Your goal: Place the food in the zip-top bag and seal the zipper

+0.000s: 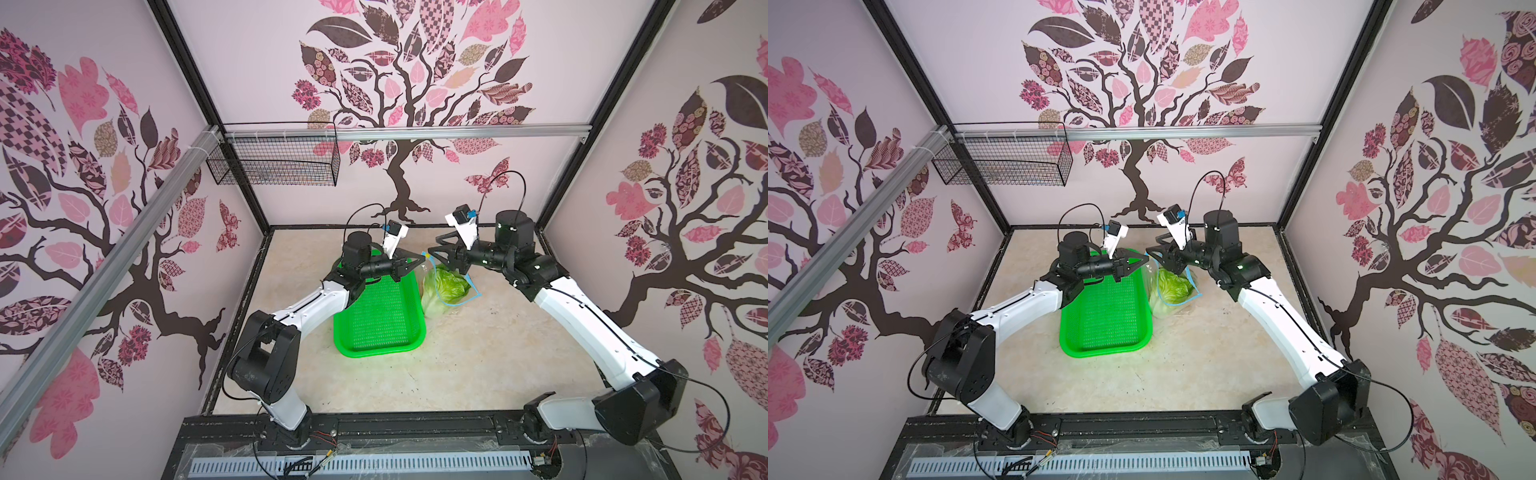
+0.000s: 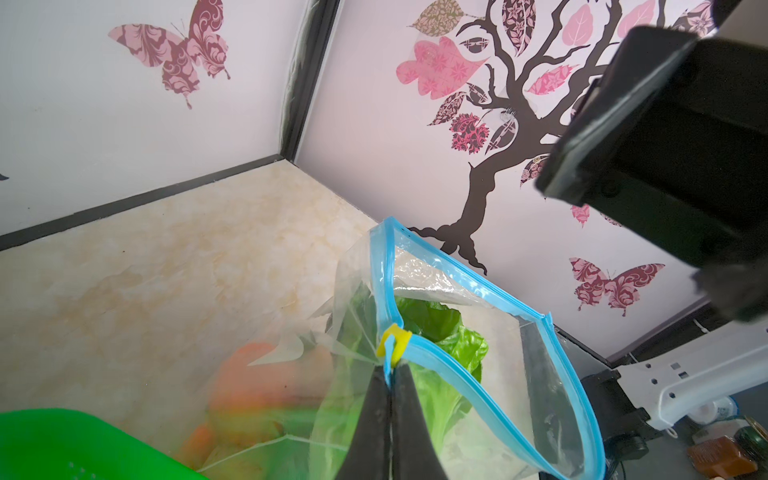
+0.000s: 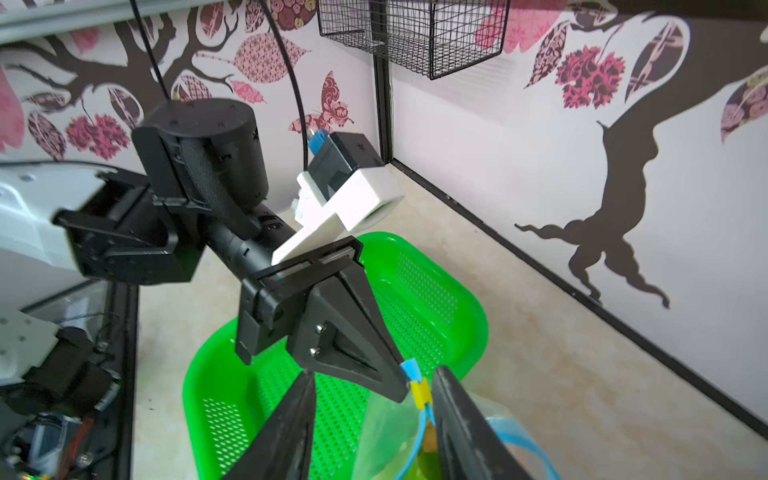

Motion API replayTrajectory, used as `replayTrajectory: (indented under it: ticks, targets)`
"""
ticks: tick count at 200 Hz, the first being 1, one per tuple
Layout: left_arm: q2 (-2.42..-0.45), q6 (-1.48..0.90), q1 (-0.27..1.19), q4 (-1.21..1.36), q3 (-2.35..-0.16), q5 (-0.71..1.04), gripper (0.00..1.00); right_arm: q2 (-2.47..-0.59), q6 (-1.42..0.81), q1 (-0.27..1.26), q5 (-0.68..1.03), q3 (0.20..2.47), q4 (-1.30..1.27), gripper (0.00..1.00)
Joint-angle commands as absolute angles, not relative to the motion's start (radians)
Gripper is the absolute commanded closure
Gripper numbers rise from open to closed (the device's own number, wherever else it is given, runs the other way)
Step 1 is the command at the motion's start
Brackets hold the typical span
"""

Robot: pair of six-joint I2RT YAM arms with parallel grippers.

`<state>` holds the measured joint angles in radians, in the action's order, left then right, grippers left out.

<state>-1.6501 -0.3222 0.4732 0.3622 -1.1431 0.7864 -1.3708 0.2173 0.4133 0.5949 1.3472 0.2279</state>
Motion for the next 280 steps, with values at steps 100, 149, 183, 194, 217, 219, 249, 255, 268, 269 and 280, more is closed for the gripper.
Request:
replayTrajectory:
  ticks: [100, 149, 183, 194, 217, 219, 249, 255, 268, 269, 280]
  targets:
    - [-1.579, -0.278, 0.476, 0.366, -1.1, 0.756, 1.0, -1.512, 0.351, 0.411, 0.636, 1.297, 0.203, 0.72]
    - [-1.569, -0.274, 0.476, 0.369, -1.089, 0.739, 1.0, -1.508, 0.34, 0.411, 0.635, 1.272, 0.182, 0.79]
    - [-1.561, -0.275, 0.476, 0.37, -1.087, 0.725, 1.0, -1.519, 0.344, 0.411, 0.643, 1.28, 0.198, 0.9]
    - [-1.559, -0.277, 0.475, 0.37, -1.087, 0.71, 1.0, -1.517, 0.34, 0.411, 0.642, 1.284, 0.208, 0.94]
    - [-1.559, -0.297, 0.474, 0.375, -1.089, 0.671, 1.0, -1.487, 0.323, 0.41, 0.637, 1.277, 0.211, 0.97]
    - [-1.56, -0.298, 0.473, 0.378, -1.089, 0.671, 1.0, -1.482, 0.32, 0.411, 0.634, 1.274, 0.208, 0.98]
    - [-1.562, -0.353, 0.46, 0.418, -1.091, 0.65, 1.0, -1.424, 0.291, 0.417, 0.582, 1.234, 0.196, 1.0]
    - [-1.563, -0.364, 0.454, 0.432, -1.091, 0.651, 1.0, -1.414, 0.288, 0.42, 0.567, 1.227, 0.199, 1.0]
    - [-1.566, -0.395, 0.443, 0.461, -1.089, 0.653, 1.0, -1.402, 0.289, 0.432, 0.536, 1.215, 0.205, 1.0]
    - [-1.566, -0.398, 0.442, 0.462, -1.089, 0.653, 1.0, -1.401, 0.289, 0.432, 0.534, 1.214, 0.206, 1.0]
    - [-1.567, -0.422, 0.433, 0.494, -1.085, 0.659, 1.0, -1.4, 0.29, 0.439, 0.512, 1.211, 0.219, 1.0]
